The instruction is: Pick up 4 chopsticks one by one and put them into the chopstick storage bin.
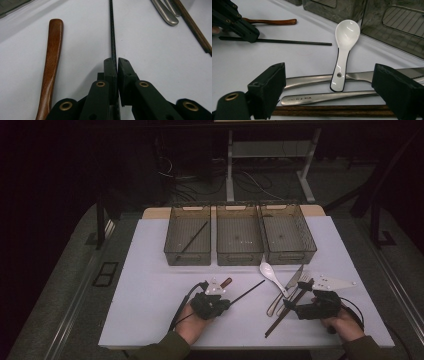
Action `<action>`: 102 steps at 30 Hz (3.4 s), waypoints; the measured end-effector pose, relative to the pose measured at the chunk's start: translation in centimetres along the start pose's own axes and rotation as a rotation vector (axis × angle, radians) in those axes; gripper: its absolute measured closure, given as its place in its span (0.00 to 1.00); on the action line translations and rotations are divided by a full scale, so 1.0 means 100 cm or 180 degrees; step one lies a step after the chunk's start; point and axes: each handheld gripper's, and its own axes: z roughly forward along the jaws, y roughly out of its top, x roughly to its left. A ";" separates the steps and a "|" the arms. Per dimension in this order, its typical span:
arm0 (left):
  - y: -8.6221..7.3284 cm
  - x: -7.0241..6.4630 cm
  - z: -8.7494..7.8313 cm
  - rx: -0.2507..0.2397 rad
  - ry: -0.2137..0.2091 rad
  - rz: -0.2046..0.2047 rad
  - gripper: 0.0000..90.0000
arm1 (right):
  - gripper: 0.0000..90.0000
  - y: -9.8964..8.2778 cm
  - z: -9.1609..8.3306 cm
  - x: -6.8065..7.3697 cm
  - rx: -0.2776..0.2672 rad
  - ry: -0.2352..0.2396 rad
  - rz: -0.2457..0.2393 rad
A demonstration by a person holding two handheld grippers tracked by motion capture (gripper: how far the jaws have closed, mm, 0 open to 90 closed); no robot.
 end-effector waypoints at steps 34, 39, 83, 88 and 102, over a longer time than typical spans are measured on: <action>0.011 0.015 -0.039 -0.0208 -0.0299 0.0171 0.94 | 0.13 0.000 -0.002 -0.001 -0.0021 -0.0002 0.0014; 0.013 0.020 -0.049 -0.0284 -0.0335 0.0174 0.94 | 0.13 0.000 -0.002 -0.002 -0.0023 -0.0003 0.0016; 0.055 0.134 -0.106 -0.0527 0.0365 -0.0241 0.94 | 0.13 -0.001 -0.001 -0.001 -0.0008 -0.0025 0.0042; 0.064 0.146 -0.107 -0.0531 0.0473 -0.0276 0.94 | 0.13 -0.001 0.000 -0.001 -0.0006 -0.0026 0.0047; 0.084 0.182 -0.088 -0.0522 0.0789 -0.0557 0.94 | 0.13 -0.001 -0.001 -0.002 -0.0008 -0.0026 0.0053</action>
